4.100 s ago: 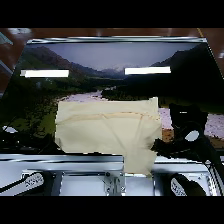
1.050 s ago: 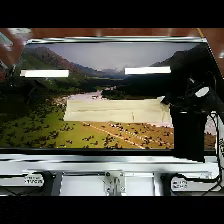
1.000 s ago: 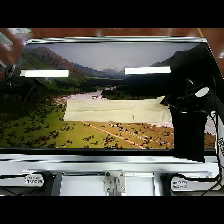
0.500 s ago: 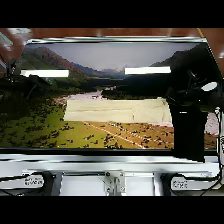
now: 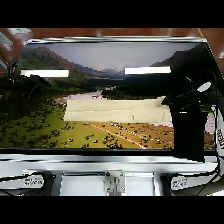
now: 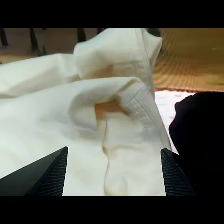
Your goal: Fold the shirts.
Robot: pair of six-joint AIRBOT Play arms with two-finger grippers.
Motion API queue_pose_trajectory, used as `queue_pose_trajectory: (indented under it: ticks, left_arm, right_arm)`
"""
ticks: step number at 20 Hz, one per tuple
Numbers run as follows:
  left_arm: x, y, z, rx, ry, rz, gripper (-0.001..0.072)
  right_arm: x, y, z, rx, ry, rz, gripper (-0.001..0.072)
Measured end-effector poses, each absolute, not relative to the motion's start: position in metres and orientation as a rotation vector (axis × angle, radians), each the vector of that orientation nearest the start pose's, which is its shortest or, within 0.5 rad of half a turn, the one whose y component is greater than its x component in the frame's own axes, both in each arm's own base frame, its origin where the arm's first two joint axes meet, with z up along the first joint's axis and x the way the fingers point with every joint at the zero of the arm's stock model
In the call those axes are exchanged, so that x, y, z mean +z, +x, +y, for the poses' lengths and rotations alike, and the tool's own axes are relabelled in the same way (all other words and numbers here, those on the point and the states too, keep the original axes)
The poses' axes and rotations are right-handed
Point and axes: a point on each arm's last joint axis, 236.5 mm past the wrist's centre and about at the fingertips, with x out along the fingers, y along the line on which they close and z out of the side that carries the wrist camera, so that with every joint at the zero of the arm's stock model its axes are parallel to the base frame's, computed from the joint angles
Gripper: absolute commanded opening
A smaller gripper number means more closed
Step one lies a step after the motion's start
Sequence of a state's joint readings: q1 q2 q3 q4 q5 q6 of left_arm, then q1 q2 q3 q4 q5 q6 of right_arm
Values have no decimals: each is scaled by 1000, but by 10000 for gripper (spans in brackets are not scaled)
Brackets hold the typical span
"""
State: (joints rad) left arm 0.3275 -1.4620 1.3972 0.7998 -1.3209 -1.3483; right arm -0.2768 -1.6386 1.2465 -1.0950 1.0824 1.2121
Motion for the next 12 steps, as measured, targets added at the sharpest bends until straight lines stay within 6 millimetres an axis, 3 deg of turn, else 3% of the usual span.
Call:
queue_pose_trajectory:
  ticks: [8, 9, 10, 12]
  left_arm:
    - [73, 440, -19, -348, -676, 1126, 636]
    - [73, 440, -19, -348, -676, 1126, 637]
    - [73, 440, -19, -348, -676, 1126, 637]
    - [73, 440, -19, -348, -676, 1126, 637]
  right_arm:
    - [-111, 406, -11, 251, 414, 1457, 679]
    - [-113, 405, -11, 252, 421, 1463, 609]
    - [-114, 405, -10, 251, 424, 1466, 471]
    - [-118, 404, -10, 237, 441, 1474, 443]
